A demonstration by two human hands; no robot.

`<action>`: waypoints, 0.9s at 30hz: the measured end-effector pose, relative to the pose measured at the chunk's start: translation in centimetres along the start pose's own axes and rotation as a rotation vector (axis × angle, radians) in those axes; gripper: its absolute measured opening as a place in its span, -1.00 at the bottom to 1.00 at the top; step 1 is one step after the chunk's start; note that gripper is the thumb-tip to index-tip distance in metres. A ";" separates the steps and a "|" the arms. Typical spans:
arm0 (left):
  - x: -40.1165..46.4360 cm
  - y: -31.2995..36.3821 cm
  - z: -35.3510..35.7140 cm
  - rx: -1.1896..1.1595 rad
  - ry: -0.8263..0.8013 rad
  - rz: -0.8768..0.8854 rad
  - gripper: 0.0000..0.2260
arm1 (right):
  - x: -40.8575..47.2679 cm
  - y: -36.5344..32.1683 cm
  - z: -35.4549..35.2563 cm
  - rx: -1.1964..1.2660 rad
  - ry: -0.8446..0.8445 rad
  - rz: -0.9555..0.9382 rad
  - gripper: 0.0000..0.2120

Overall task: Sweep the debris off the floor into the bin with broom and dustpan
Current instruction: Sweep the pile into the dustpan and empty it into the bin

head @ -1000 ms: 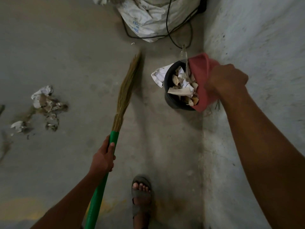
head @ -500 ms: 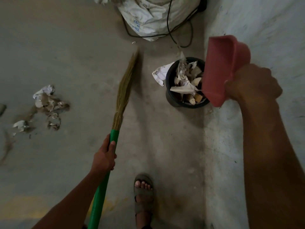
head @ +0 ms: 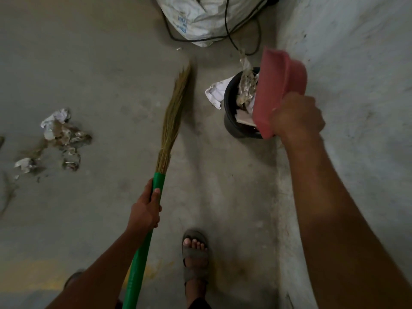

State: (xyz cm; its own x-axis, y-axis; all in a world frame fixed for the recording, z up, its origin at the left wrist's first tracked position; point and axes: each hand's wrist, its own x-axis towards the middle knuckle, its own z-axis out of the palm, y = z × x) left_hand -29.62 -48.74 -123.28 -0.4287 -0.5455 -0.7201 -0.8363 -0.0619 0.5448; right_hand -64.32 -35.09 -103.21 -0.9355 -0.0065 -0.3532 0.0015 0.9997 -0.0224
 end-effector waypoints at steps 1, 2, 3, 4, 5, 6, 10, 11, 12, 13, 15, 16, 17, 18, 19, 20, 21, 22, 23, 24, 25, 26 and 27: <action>0.1 -0.1 0.1 0.005 0.004 0.004 -0.52 | 0.4 -0.3 1.3 -0.002 -0.011 0.017 -0.51; 0.2 -0.2 0.1 0.009 0.006 0.008 -0.53 | 0.7 -0.4 2.6 -0.007 -0.012 0.008 -0.52; 0.3 -0.4 0.2 0.009 0.007 0.011 -0.53 | 1.0 -0.7 3.7 -0.002 -0.009 0.000 -0.53; 0.3 -0.5 0.2 0.004 0.008 0.012 -0.53 | 1.5 -0.7 4.6 0.008 0.004 -0.005 -0.54; 0.5 -0.7 0.3 -0.001 0.010 0.010 -0.53 | 2.0 -0.8 5.2 0.016 0.010 -0.017 -0.54; 0.5 -1.0 0.3 -0.003 0.010 0.006 -0.53 | 2.1 -1.0 5.6 0.024 0.021 -0.031 -0.53; 0.8 -1.3 0.6 -0.002 0.011 -0.010 -0.53 | 2.3 -1.9 6.1 0.048 0.026 -0.034 -0.51; 0.7 -1.2 0.7 -0.008 0.010 -0.010 -0.53 | 2.3 -2.0 6.3 0.062 0.026 -0.029 -0.51; 0.5 -1.1 0.8 -0.014 0.008 -0.009 -0.52 | 2.3 -2.0 6.5 0.088 0.015 -0.016 -0.51; 0.3 -0.9 0.8 -0.018 0.005 -0.004 -0.52 | 2.4 -2.0 6.7 0.110 0.003 -0.006 -0.51; -0.2 -0.5 0.7 -0.018 -0.002 0.011 -0.52 | 2.3 -1.9 6.6 0.149 -0.014 0.010 -0.49; -0.4 -0.2 0.6 -0.014 -0.005 0.020 -0.52 | 2.3 -1.7 6.4 0.160 -0.023 0.019 -0.50; -0.6 0.1 0.5 -0.006 -0.006 0.028 -0.53 | 2.2 -1.5 6.2 0.165 -0.027 0.026 -0.52; -0.8 0.3 0.3 -0.001 -0.004 0.038 -0.53 | 2.0 -1.2 5.9 0.169 -0.033 0.032 -0.55; -1.1 0.6 0.2 0.002 -0.001 0.049 -0.53 | 1.8 -0.9 5.5 0.171 -0.036 0.035 -0.56; -1.2 0.8 0.0 0.002 0.002 0.062 -0.53 | 1.4 -0.6 5.2 0.171 -0.036 0.038 -0.56; -1.5 0.9 -0.2 0.003 0.003 0.072 -0.52 | 0.9 -0.3 4.9 0.168 -0.034 0.040 -0.54; -1.7 1.1 -0.4 0.005 0.003 0.079 -0.52 | 0.2 0.0 4.6 0.165 -0.031 0.046 -0.53; -1.8 1.2 -0.6 0.007 0.002 0.083 -0.51 | -0.4 0.4 4.4 0.164 -0.027 0.057 -0.52; -2.0 1.3 -0.8 0.010 0.000 0.086 -0.52 | -1.3 0.8 4.2 0.166 -0.019 0.069 -0.52; -2.2 1.3 -0.9 0.013 -0.002 0.091 -0.52 | -2.1 1.2 3.9 0.169 -0.005 0.082 -0.52; -2.3 1.3 -1.0 0.017 -0.003 0.097 -0.51 | -2.9 1.5 3.6 0.175 0.013 0.092 -0.53; -2.4 1.2 -1.1 0.020 -0.001 0.099 -0.51 | -3.6 1.8 3.3 0.187 0.033 0.100 -0.52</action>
State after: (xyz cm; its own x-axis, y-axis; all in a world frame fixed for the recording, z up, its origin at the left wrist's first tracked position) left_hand -29.21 -48.41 -120.39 -0.5103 -0.5470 -0.6636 -0.7964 0.0094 0.6047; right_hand -59.81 -33.34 -105.12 -0.9386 0.0958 -0.3314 0.1570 0.9741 -0.1630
